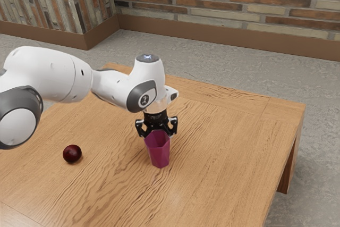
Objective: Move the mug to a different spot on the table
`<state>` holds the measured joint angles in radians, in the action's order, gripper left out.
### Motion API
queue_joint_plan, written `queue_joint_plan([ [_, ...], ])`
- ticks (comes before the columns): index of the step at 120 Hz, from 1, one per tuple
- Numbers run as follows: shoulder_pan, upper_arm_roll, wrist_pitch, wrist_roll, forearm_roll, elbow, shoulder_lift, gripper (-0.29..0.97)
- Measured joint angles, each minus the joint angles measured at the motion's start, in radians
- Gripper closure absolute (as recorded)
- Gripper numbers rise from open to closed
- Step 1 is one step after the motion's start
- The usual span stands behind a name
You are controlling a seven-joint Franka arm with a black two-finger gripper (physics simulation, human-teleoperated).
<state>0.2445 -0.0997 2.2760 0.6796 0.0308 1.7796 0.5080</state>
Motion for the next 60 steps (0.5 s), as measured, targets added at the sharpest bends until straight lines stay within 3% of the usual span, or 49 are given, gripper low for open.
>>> queue_joint_plan([
  [41,-0.005,-0.001,-0.001,0.002,-0.003,0.001,-0.007,0.41],
  [60,-0.009,-0.020,-0.063,0.003,0.000,-0.019,-0.019,0.59],
])
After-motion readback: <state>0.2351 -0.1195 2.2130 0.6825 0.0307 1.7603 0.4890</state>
